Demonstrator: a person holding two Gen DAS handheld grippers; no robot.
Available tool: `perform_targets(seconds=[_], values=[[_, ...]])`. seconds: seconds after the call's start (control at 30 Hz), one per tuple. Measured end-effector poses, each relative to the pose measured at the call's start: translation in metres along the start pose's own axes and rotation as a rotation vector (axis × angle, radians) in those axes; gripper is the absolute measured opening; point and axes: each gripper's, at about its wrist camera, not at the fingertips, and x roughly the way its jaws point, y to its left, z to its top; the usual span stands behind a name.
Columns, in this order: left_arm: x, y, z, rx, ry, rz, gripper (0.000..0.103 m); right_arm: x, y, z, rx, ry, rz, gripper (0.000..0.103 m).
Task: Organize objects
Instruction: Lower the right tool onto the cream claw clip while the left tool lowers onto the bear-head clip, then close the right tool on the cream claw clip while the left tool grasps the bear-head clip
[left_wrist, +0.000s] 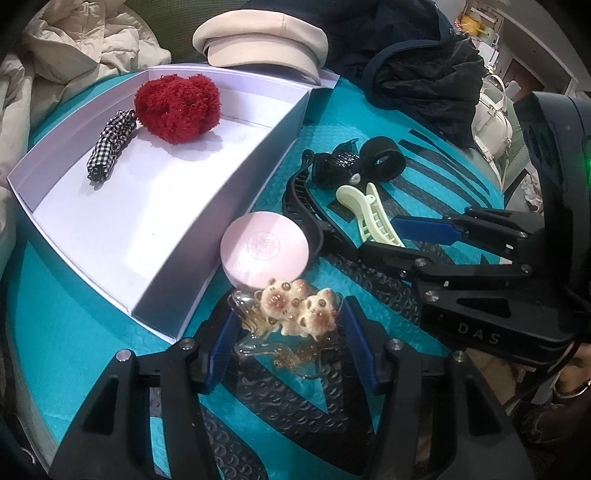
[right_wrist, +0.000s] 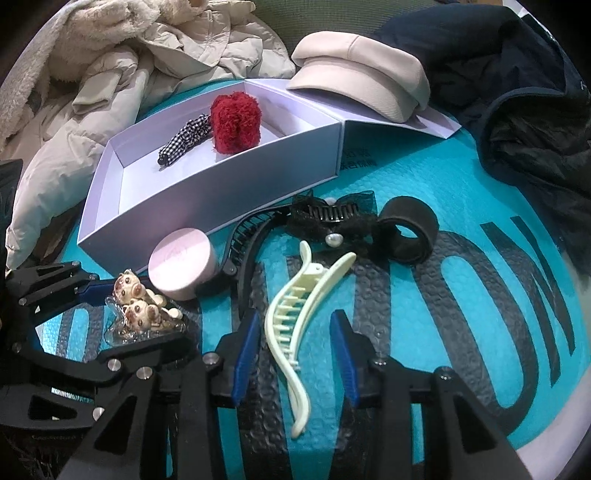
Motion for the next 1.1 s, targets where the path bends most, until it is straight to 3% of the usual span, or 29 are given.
perform_targets(seconds=[0.07,0.2,0.7,1.1], values=[[0.0,0.0,0.001,-0.002,0.001,0.001,0.053,0.001,-0.003,0.001,0.019,-0.005,0.014,0.039],[0.001,0.001,0.002,-0.01,0.002,0.001,0.053,0.001,-0.008,0.0,0.03,-0.013,0.002,0.024],[0.002,-0.013,0.011,-0.031,0.058,-0.023,0.052,-0.018,-0.025,-0.009,0.08,-0.03,0.104,0.02],[-0.015,-0.023,0.016,-0.034,0.031,-0.037,0.051,-0.038,-0.028,-0.012,0.071,-0.049,0.125,0.02]])
